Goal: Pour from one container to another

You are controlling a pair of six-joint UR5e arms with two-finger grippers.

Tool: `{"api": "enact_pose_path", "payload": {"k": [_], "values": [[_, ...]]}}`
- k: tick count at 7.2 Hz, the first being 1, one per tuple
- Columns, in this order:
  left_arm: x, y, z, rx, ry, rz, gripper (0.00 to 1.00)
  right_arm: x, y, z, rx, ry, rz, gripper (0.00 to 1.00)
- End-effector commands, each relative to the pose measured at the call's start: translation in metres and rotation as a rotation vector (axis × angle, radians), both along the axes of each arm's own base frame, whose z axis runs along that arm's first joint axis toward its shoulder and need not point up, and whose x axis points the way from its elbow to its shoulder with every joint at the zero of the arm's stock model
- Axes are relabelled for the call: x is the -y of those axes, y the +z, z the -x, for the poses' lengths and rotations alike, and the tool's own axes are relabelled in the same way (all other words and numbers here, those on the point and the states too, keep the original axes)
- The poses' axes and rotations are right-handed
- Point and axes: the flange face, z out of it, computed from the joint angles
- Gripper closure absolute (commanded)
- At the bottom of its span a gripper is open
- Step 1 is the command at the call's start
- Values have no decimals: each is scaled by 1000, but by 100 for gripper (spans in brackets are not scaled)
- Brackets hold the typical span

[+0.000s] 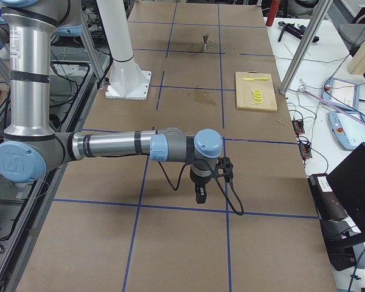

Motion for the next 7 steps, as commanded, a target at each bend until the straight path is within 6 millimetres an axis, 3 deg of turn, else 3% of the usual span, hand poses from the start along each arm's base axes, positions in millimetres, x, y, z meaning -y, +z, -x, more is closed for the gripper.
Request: {"api": "enact_pose_path", "payload": {"k": [1,3,5,6,7], "values": [[-5,-12,1,-1,-23,81,0,-5,4,-34,31,82,12,0],[-16,-46,4,7,-160,176,0,-8,5,-45,32,118,24,0],[-17,-41,12,99,-181,157,0,-11,5,-52,32,156,35,0],[-19,-40,13,101,-183,159,0,-10,22,-51,34,189,31,0],[-19,-40,13,101,-183,159,0,-14,27,-51,35,261,21,0]]}}
